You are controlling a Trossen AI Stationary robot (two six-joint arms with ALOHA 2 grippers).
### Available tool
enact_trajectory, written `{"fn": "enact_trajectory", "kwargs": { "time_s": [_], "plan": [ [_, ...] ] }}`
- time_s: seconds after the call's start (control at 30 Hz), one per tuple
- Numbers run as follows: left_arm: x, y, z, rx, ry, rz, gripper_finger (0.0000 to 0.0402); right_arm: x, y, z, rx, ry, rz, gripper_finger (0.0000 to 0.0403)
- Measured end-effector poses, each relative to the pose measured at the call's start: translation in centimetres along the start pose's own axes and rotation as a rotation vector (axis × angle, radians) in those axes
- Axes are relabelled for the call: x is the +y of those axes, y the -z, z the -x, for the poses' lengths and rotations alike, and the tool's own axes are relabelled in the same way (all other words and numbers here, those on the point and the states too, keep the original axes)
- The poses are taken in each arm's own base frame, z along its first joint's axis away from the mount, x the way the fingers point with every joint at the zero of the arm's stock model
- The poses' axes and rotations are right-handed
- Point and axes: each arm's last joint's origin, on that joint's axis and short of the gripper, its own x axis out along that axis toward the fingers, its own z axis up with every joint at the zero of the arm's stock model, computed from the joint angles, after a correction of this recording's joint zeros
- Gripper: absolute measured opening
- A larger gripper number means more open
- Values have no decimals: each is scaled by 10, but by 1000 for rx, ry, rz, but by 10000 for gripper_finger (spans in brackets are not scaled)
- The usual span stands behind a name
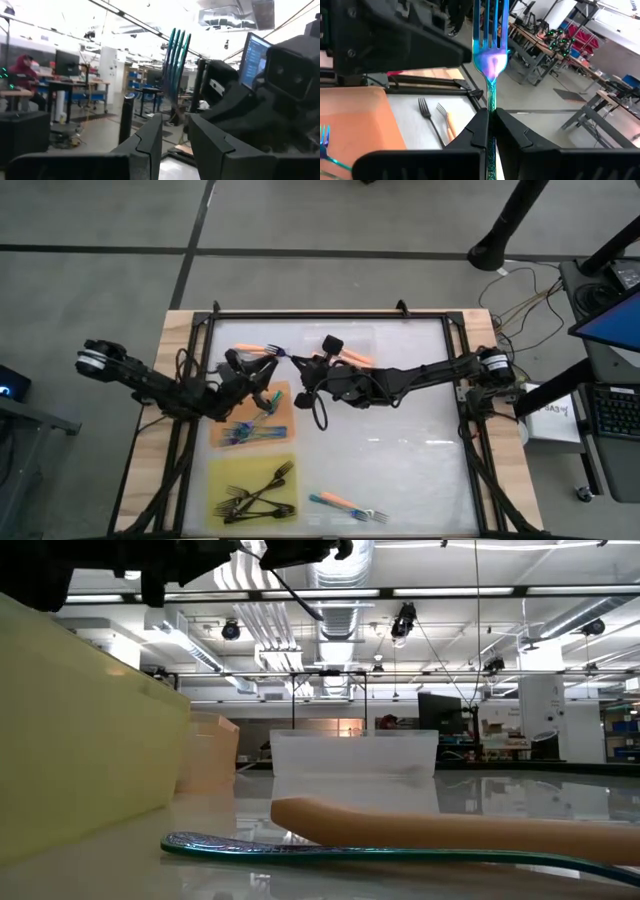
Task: Sort silverware by color (type)
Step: Put the blue fork into the orange bin
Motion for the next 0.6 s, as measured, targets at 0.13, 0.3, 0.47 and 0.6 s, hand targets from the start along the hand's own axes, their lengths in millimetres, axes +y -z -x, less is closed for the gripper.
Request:
{"fn": "enact_trajectory", "kwargs": {
  "time_s": [0.13, 0.3, 0.47, 0.6],
  "plan": [
    [-7, -6, -8, -15, -15, -31, 78, 0, 0, 0, -1, 0, 9, 12],
    [-11, -9, -13, -19, -41, -24, 78, 0, 0, 0, 0, 0, 14, 12],
    [-10, -13, -15, -31, -53, -12, 77, 1, 0, 1, -1, -3, 16, 12],
    [-11, -15, -15, -42, -38, -4, 75, 1, 0, 1, -2, -5, 22, 12]
  ]
}}
